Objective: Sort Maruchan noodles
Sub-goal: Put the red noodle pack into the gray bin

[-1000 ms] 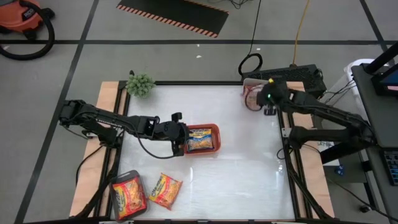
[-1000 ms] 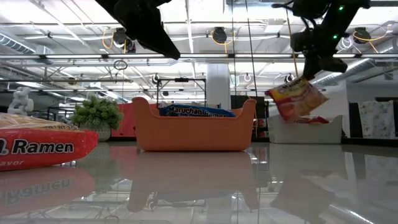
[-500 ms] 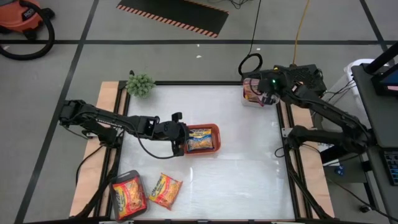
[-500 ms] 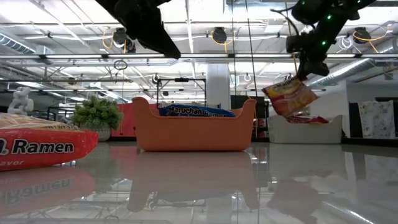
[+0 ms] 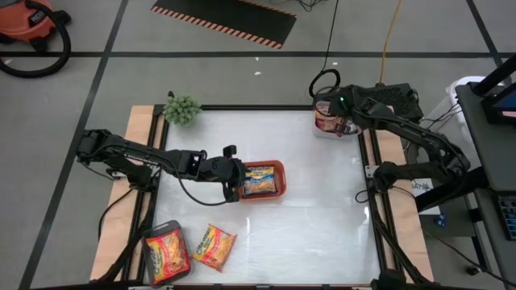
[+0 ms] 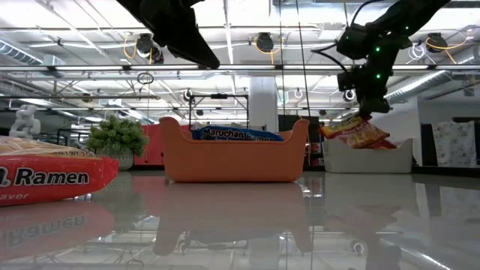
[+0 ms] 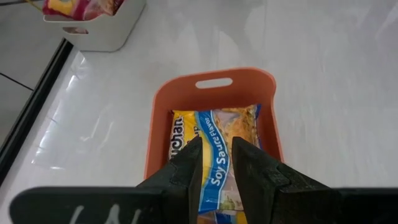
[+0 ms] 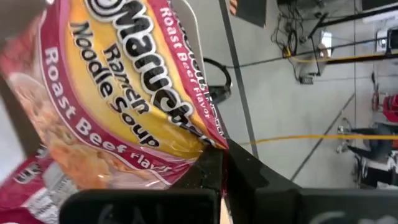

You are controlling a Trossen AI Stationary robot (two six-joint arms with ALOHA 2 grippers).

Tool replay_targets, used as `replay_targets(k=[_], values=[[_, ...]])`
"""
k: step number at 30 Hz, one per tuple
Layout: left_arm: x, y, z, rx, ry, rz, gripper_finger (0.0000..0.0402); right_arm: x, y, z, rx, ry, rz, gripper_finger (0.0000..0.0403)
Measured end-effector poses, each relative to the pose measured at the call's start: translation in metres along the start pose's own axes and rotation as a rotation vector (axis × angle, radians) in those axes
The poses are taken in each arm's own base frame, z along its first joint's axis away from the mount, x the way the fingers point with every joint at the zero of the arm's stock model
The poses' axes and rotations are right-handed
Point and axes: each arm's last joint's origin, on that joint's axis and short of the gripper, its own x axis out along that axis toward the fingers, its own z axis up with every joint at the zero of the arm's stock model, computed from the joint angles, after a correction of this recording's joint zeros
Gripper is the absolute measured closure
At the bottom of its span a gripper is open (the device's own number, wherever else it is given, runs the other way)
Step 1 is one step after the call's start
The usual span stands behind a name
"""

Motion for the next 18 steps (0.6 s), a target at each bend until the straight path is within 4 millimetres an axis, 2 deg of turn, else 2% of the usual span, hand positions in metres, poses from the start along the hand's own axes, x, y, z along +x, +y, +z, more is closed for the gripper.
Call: replay_targets(k=[6,15,18], values=[[0.000,0.000,-0.001,-0.001,0.007,0.000,0.0309,0.005,-0.007,-0.004,0.066,0.030,-0.032,0.0385],[0.000,-0.001,-0.001,-0.024,0.013,-0.003,0.0309,0.007,-0.012,-0.008,0.105,0.065,-0.073,0.0291],[-0.001,-0.002,-0.002,-0.022,0.019,-0.006,0.0309,-0.003,-0.012,-0.003,0.144,0.027,-0.138,0.0268]])
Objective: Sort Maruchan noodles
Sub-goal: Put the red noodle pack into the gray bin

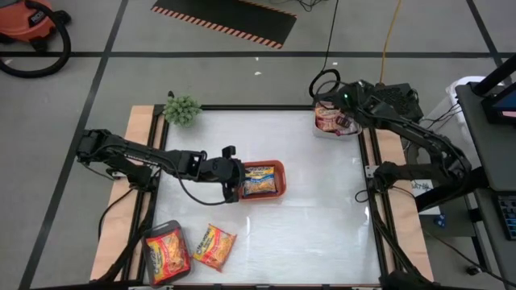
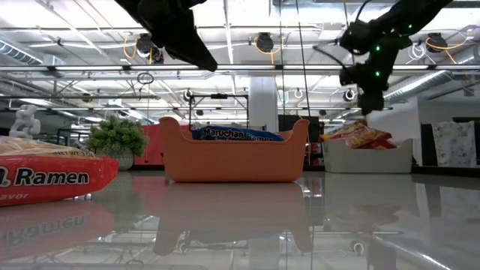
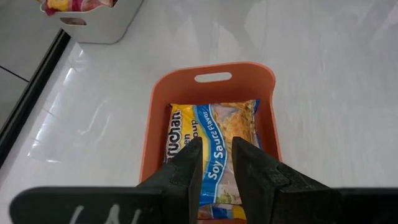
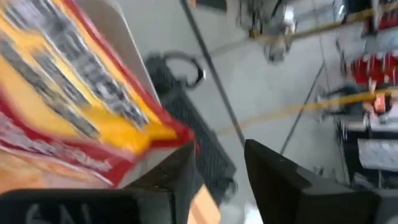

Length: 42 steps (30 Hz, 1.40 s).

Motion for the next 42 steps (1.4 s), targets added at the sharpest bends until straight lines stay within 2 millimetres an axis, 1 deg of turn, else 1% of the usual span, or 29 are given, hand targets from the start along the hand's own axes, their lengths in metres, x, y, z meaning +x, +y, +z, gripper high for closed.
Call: replay_targets(k=[3,5,6,9,11,13,15,17,19,21,24,27,32,35,40,42], values=[[0.000,-0.001,0.000,0.003,0.004,-0.002,0.0309,-0.014,0.001,0.004,0.031,-0.108,0.036,0.0257],[0.000,-0.001,0.000,0.000,0.003,-0.003,0.0309,-0.023,0.003,0.006,0.080,-0.215,0.141,0.0258],[0.000,-0.001,0.000,0.000,0.004,-0.003,0.0309,-0.026,0.004,0.008,0.123,-0.280,0.222,0.0260],[0.000,-0.001,0.000,0.003,0.002,-0.002,0.0309,-0.030,0.006,0.015,0.280,-0.424,0.428,0.0281],[0.000,-0.001,0.000,0.003,-0.001,-0.002,0.0309,-0.028,0.005,0.021,0.356,-0.475,0.466,0.0302],[0.000,-0.001,0.000,0.006,-0.003,-0.002,0.0309,-0.022,0.006,0.028,0.422,-0.517,0.450,0.0327],[0.000,-0.001,0.000,0.009,-0.003,-0.002,0.0309,-0.012,0.010,0.034,0.474,-0.546,0.419,0.0355],[0.000,-0.001,0.000,0.010,-0.003,-0.002,0.0309,0.001,0.019,0.035,0.488,-0.532,0.424,0.0384],[0.000,-0.001,0.000,0.006,0.002,-0.002,0.0309,0.013,0.028,0.037,0.484,-0.518,0.431,0.0397],[-0.001,-0.002,-0.002,0.013,0.016,-0.005,0.0309,0.023,0.035,0.037,0.501,-0.498,0.415,0.0394],[-0.001,-0.003,-0.004,0.025,0.040,-0.007,0.0309,0.036,0.040,0.034,0.533,-0.451,0.358,0.0397],[-0.001,-0.003,-0.007,0.018,0.065,-0.006,0.0309,0.049,0.042,0.026,0.554,-0.404,0.300,0.0401],[-0.001,-0.002,-0.010,-0.036,0.095,-0.002,0.0309,0.067,0.045,0.010,0.599,-0.401,0.251,0.0402],[-0.001,-0.002,-0.010,-0.042,0.098,-0.002,0.0309,0.072,0.050,0.000,0.625,-0.419,0.216,0.0402],[-0.001,-0.002,-0.010,-0.042,0.098,-0.002,0.0309,0.076,0.059,-0.017,0.642,-0.411,0.112,0.0402],[-0.001,-0.002,-0.010,-0.038,0.098,-0.002,0.0309,0.076,0.060,-0.021,0.656,-0.416,0.096,0.0402]])
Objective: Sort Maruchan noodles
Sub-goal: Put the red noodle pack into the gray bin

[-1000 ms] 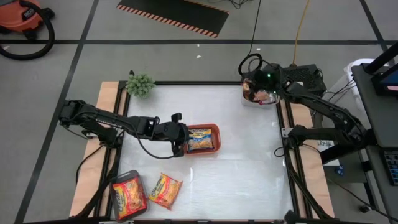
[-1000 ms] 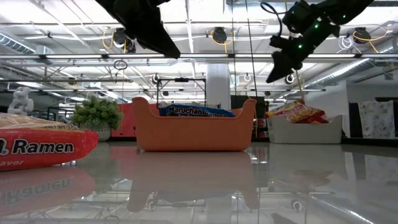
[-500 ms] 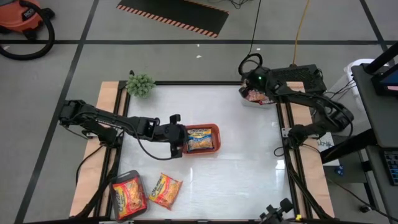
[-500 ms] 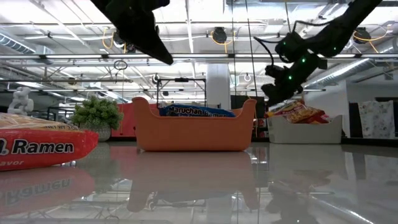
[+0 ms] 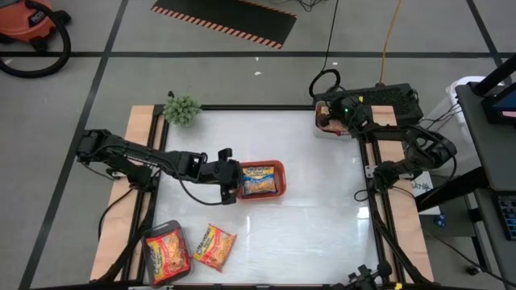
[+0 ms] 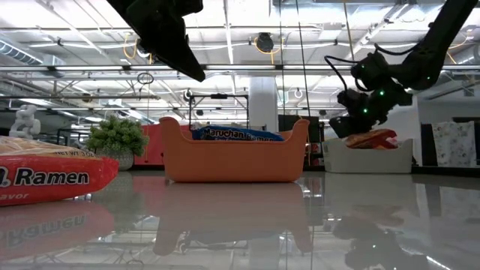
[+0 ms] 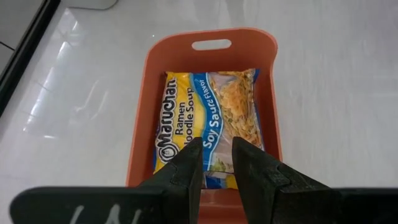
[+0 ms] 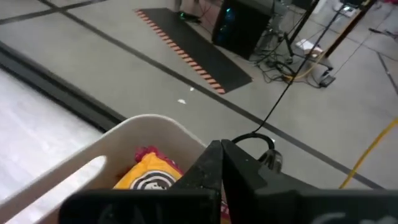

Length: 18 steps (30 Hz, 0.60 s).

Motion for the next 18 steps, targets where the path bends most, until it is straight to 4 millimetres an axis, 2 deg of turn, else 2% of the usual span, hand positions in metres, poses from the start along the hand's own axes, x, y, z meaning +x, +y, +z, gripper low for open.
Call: replay_targets(k=[11,18], values=[[0.000,0.000,0.000,0.024,0.000,0.001,0.0309,-0.002,-0.001,-0.001,0.028,0.018,-0.046,0.0403],[0.000,0.000,0.000,0.029,0.001,0.001,0.0309,-0.025,0.002,0.014,-0.024,-0.032,-0.097,0.0403]])
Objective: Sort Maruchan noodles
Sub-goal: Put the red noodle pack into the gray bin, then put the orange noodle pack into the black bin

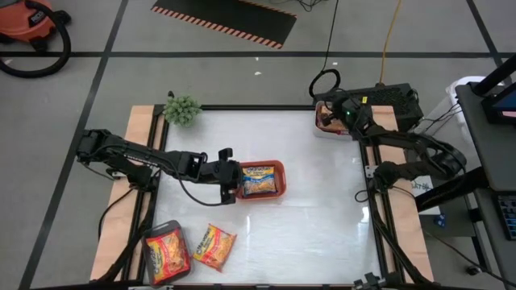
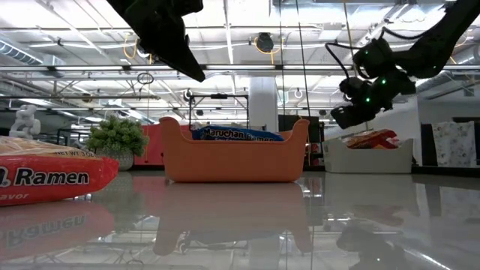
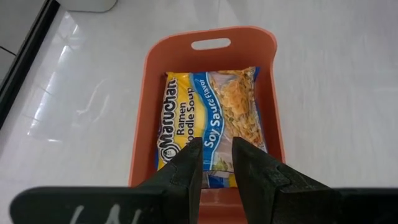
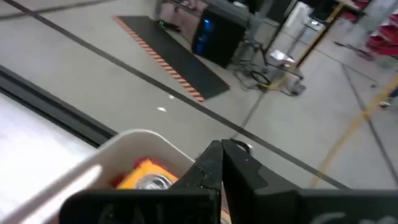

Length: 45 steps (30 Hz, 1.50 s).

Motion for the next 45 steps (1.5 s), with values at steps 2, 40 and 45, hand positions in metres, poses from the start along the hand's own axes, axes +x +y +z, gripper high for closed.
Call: replay_targets(k=[2,40,45], values=[[0.000,0.000,0.000,0.000,0.001,0.000,0.0309,-0.006,0.001,0.000,-0.015,0.022,-0.017,0.0403],[-0.007,-0.023,-0.013,-0.190,0.129,-0.101,0.0309,-0.156,0.052,0.008,0.117,-0.014,0.961,0.0403],[-0.013,-0.035,-0.035,-0.249,0.359,-0.146,0.0309,-0.172,0.066,0.004,0.104,0.016,1.070,0.0403]])
